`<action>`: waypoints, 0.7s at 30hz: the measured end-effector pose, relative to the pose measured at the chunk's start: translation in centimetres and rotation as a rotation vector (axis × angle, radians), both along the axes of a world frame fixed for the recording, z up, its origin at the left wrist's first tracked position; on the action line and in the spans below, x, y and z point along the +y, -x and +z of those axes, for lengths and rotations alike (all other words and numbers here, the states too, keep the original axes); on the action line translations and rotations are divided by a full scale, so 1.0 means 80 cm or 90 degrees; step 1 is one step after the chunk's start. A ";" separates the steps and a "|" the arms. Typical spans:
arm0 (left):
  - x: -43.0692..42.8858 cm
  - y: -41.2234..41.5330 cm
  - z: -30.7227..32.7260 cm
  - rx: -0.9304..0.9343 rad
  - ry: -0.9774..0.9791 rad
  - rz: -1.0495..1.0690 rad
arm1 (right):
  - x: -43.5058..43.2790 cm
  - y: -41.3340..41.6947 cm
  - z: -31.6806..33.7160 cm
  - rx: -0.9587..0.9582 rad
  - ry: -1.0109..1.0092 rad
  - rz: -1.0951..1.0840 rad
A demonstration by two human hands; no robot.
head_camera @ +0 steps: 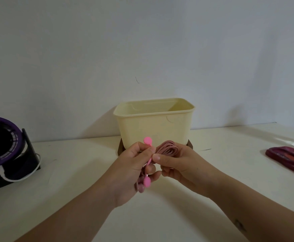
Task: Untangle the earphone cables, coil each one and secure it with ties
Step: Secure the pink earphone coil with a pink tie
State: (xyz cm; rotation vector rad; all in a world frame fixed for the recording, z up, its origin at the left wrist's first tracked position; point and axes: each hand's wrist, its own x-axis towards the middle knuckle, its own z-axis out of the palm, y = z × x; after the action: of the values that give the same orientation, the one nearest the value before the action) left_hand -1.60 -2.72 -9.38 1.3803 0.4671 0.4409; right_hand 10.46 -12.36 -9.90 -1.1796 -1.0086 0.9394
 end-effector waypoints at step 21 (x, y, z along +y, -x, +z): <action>0.007 -0.002 -0.006 -0.114 -0.455 0.178 | 0.009 0.034 -0.013 -0.043 -0.026 -0.149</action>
State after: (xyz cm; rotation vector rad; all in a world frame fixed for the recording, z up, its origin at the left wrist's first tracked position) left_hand -1.46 -2.15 -9.82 1.9435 0.3670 1.0207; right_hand 7.77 -11.67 -10.90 -1.2717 -0.9165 0.6957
